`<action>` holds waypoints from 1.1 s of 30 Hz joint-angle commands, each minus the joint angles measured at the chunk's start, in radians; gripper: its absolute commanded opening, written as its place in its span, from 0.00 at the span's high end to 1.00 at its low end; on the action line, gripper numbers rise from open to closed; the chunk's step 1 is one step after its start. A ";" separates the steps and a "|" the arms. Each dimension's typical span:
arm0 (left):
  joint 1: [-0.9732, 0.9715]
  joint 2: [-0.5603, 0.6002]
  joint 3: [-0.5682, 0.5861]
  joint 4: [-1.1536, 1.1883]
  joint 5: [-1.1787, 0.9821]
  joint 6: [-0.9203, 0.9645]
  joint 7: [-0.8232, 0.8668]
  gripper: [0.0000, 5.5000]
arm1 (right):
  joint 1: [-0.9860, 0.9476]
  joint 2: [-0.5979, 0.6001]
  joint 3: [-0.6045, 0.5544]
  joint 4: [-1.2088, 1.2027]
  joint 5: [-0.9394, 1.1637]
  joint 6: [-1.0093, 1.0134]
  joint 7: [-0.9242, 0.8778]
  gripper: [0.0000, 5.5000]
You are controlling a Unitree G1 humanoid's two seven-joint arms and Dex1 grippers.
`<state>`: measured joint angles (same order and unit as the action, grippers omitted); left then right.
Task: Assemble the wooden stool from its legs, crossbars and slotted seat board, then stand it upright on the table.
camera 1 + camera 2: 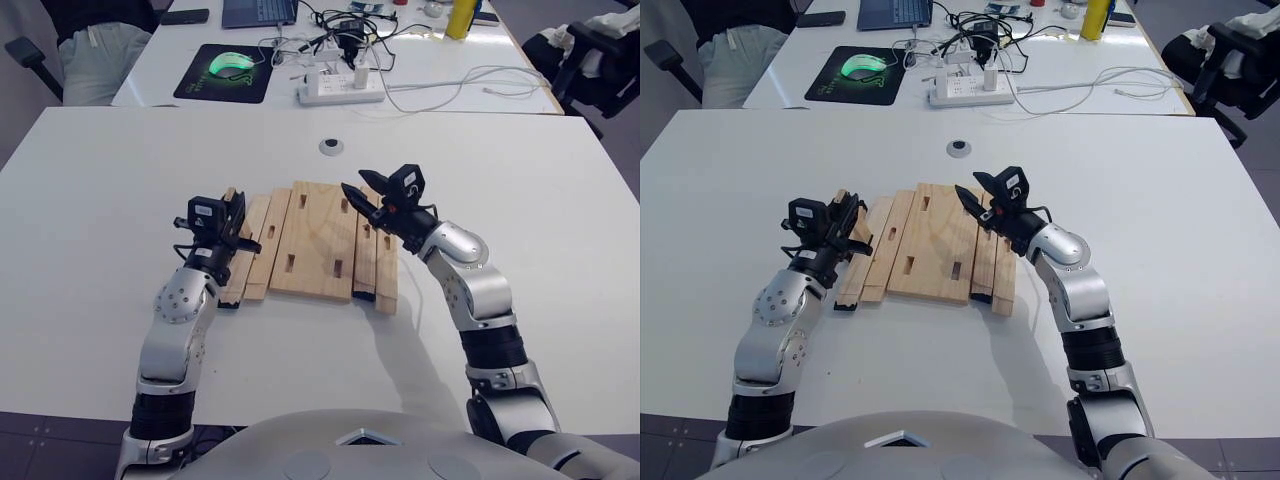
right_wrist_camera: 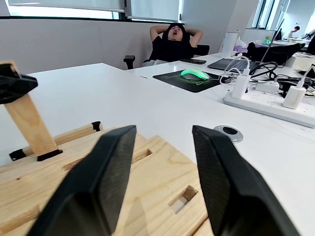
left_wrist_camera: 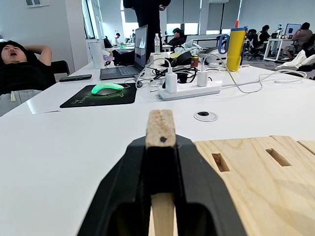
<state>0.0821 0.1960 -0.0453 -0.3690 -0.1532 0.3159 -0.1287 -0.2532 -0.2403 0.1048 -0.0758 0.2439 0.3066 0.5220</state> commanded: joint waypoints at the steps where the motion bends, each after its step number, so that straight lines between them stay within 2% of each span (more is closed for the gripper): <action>1: 0.055 -0.001 -0.020 0.077 0.004 0.083 -0.018 0.92 | -0.012 0.001 0.009 0.006 -0.011 0.006 0.000 0.61; 22: 0.006 -0.029 0.000 0.073 -0.024 -0.012 -0.053 0.92 | -0.005 0.010 0.017 0.044 -0.021 -0.017 0.009 0.61; 23: 0.005 -0.033 0.002 0.070 -0.027 -0.023 -0.056 0.86 | -0.004 0.010 0.018 0.047 -0.022 -0.019 0.009 0.61; 33: -0.002 -0.045 0.013 0.062 -0.017 -0.104 -0.075 0.60 | 0.014 0.010 0.026 0.043 -0.020 -0.021 0.017 0.61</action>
<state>0.0837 0.1525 -0.0371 -0.3086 -0.1756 0.2263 -0.1997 -0.2485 -0.2308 0.1263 -0.0305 0.2228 0.2897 0.5289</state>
